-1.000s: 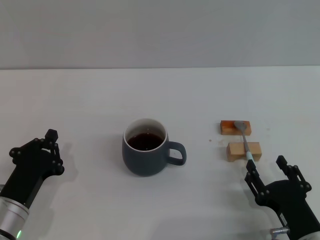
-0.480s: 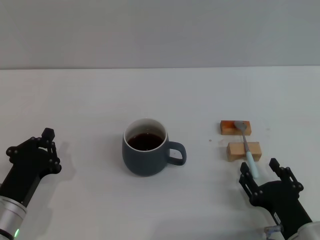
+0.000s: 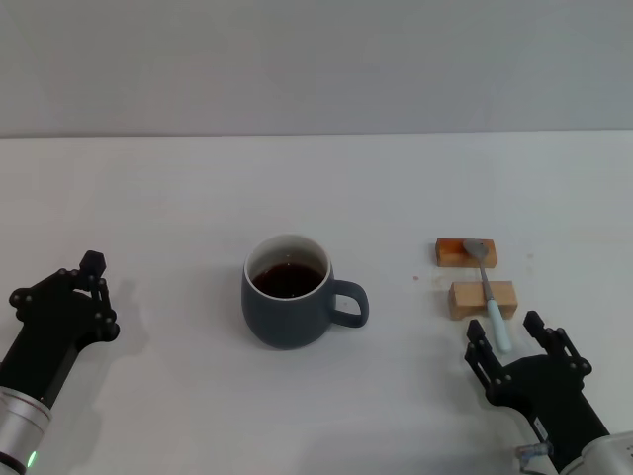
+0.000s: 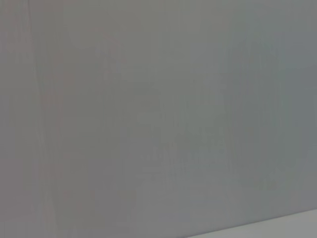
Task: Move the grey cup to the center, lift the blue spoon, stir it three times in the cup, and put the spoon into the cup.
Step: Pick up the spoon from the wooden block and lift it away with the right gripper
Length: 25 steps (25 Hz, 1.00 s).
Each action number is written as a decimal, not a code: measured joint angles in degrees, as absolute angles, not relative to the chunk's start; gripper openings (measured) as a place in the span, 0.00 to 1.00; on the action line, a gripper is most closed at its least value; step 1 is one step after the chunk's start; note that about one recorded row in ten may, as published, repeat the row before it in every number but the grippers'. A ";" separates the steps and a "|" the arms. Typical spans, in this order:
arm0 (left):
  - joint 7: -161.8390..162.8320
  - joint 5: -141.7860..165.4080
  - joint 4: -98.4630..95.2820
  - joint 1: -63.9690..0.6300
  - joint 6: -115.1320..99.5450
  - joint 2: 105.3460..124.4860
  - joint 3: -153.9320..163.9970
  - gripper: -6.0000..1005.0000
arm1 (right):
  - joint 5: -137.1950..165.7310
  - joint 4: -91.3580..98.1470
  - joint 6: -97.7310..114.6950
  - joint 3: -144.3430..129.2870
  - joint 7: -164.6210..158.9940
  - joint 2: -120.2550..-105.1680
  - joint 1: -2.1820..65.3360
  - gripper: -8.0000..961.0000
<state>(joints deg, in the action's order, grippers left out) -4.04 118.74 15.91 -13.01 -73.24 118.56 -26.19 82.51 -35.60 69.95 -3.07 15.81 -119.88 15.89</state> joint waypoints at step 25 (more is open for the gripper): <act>-4.04 118.74 15.55 -13.01 -72.95 118.56 -26.19 0.00 | 82.65 -35.63 69.16 -3.60 13.14 -119.70 16.61 0.51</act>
